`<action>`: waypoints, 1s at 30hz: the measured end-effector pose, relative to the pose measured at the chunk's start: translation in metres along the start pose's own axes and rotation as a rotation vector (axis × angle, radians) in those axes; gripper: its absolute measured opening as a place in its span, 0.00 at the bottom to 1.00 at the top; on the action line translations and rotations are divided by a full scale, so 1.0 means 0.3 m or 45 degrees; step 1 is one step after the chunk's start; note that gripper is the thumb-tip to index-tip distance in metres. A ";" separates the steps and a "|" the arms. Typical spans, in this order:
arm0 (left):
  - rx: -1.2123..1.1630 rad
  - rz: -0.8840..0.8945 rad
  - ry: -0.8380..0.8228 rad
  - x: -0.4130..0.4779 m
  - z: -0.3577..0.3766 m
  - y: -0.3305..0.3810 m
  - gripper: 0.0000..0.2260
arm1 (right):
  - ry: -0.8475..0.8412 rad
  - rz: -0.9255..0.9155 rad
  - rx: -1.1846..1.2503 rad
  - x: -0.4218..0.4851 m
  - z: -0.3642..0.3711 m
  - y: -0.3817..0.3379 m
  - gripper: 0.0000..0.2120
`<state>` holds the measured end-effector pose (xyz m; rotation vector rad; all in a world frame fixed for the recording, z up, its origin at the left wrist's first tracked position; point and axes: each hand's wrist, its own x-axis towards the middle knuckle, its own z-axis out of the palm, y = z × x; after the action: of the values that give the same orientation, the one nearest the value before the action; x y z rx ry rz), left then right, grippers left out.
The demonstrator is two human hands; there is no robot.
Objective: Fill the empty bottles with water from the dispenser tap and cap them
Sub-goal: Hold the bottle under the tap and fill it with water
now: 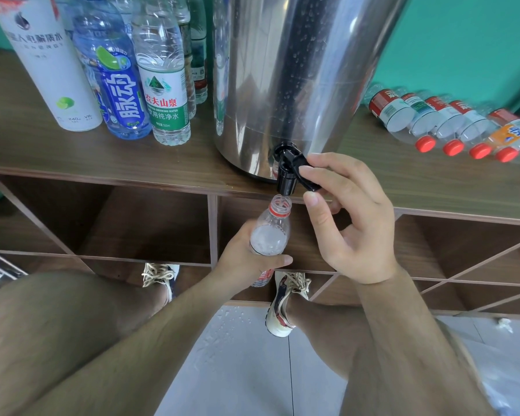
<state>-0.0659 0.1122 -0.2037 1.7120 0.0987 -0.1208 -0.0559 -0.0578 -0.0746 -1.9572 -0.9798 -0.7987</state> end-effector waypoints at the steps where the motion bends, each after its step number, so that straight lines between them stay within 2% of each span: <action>1: -0.002 0.001 -0.001 0.001 0.000 -0.002 0.36 | -0.003 -0.001 -0.002 0.000 0.001 -0.001 0.11; 30: 0.024 -0.019 0.007 -0.011 -0.002 0.017 0.35 | -0.014 0.028 0.001 0.005 0.000 -0.009 0.12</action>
<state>-0.0684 0.1122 -0.1982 1.7309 0.1143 -0.1285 -0.0576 -0.0563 -0.0725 -1.9706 -0.9634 -0.7759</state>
